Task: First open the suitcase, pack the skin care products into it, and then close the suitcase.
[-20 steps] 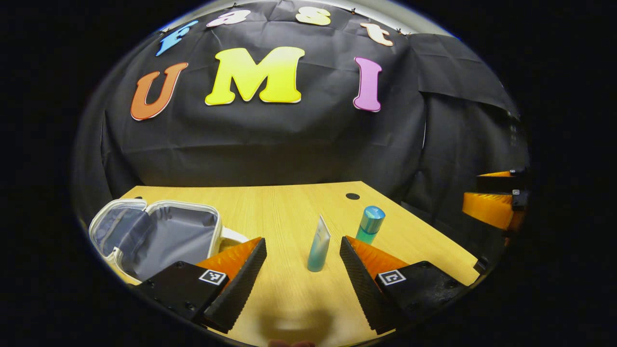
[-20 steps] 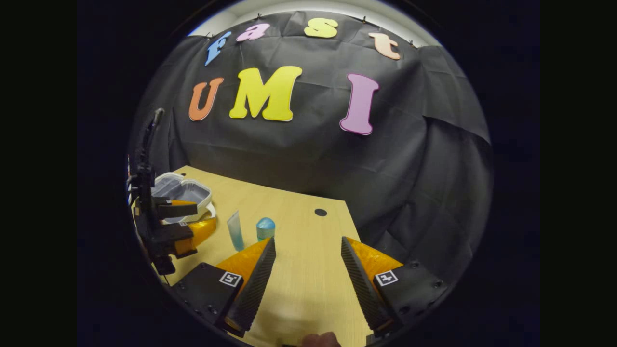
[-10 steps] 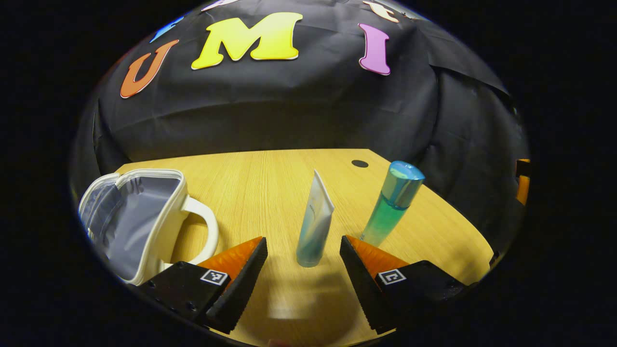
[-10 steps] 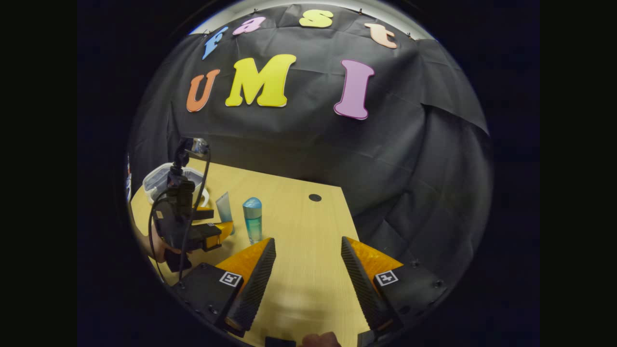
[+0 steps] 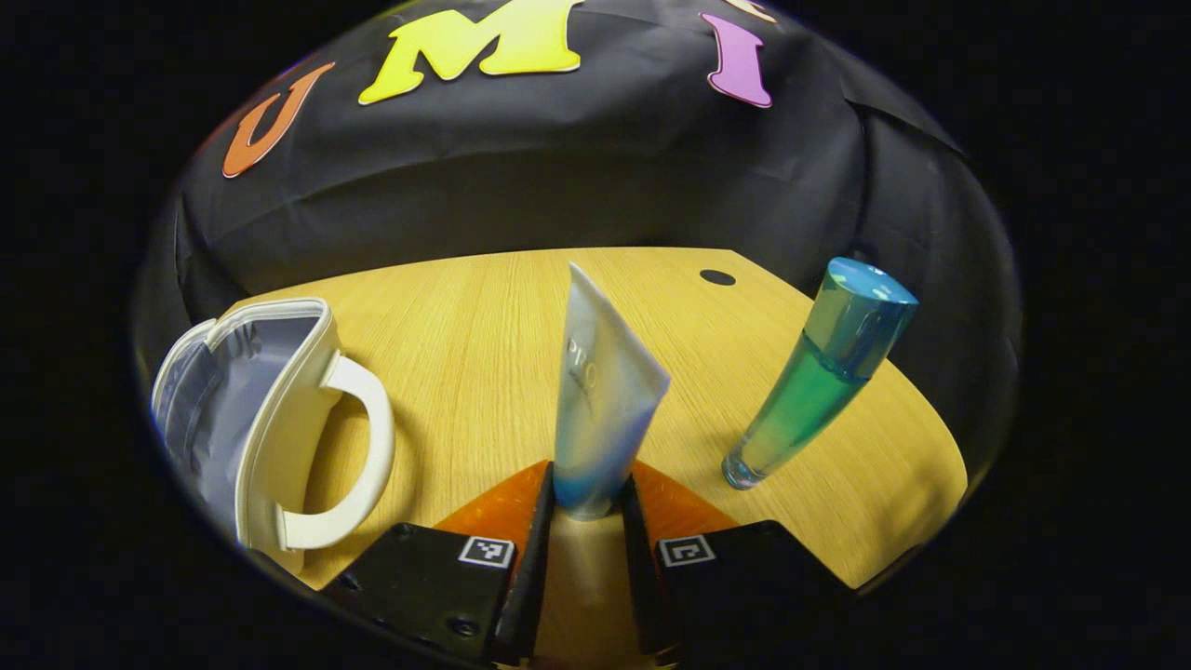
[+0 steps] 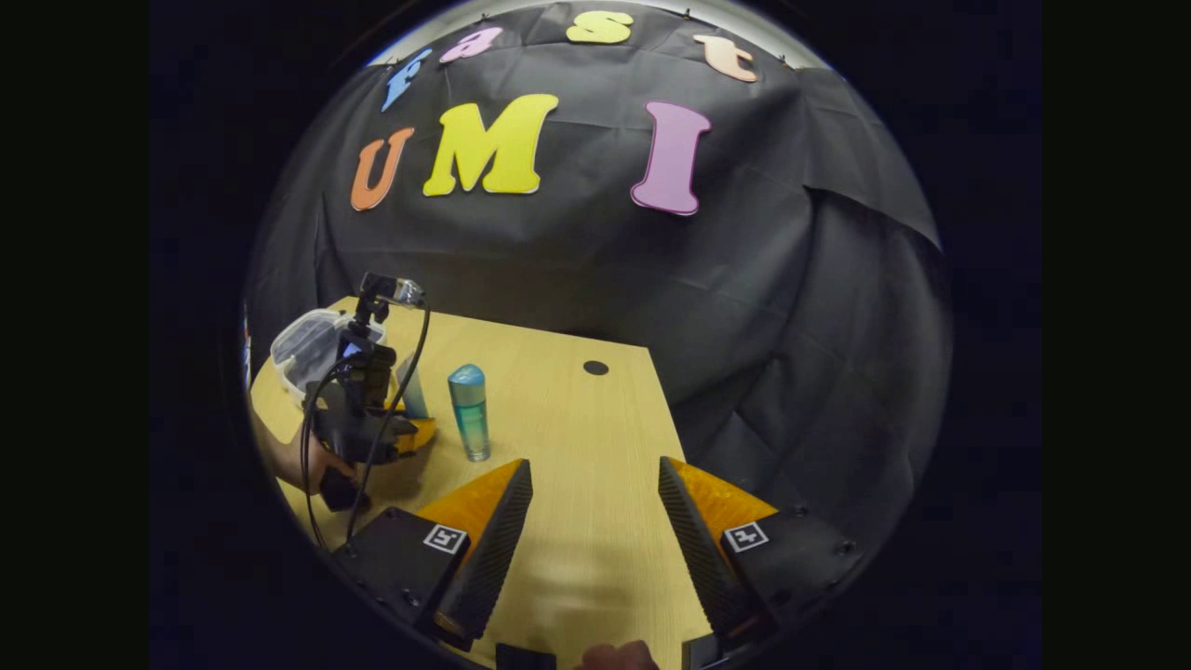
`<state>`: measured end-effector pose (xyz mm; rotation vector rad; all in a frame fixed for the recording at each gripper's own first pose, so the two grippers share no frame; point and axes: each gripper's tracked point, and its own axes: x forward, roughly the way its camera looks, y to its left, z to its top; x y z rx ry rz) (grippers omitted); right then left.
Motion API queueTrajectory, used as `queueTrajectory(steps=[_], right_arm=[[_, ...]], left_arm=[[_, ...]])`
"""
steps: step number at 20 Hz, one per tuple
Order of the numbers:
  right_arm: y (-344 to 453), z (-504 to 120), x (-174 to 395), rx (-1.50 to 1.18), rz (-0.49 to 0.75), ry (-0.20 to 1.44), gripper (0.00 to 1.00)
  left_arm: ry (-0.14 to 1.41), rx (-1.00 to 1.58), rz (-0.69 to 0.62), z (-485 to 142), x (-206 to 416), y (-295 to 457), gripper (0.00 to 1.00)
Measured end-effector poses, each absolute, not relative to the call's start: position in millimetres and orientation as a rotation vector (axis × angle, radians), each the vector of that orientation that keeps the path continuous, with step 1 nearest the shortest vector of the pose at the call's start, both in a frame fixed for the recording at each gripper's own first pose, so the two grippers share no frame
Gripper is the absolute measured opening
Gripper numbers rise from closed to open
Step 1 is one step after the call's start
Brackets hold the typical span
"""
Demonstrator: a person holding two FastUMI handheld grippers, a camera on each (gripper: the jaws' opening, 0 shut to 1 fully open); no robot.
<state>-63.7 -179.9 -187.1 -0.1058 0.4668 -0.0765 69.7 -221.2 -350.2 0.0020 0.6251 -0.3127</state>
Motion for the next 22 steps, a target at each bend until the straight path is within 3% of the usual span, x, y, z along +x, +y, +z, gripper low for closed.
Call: queueTrajectory(steps=[2, 3, 4, 10, 17, 20, 22], right_arm=[[-173, -195, -60, -0.094, -0.056, 0.471, 0.82], [-166, -199, -56, -0.083, -0.041, 0.476, 0.82], [-159, -204, -51, -0.072, -0.025, 0.486, 0.81], [-107, -244, -18, 0.013, 0.081, 0.537, 0.82], [-52, -288, 50, 0.106, 0.128, 0.569, 0.82], [-38, -300, 67, 0.13, 0.147, 0.587, 0.8], [-34, -309, 74, 0.135, 0.15, 0.608, 0.7]], left_arm=[[0.635, -0.014, -0.32, -342, 65, -217, 0.41], [0.631, -0.016, -0.325, -333, 61, -214, 0.48], [0.621, -0.02, -0.33, -323, 59, -211, 0.4], [0.579, -0.051, -0.325, -265, 30, -186, 0.4], [0.573, -0.086, -0.205, -222, 8, -120, 0.4], [0.584, -0.111, -0.137, -218, 3, -90, 0.4], [0.59, -0.121, -0.104, -216, 0, -74, 0.4]])
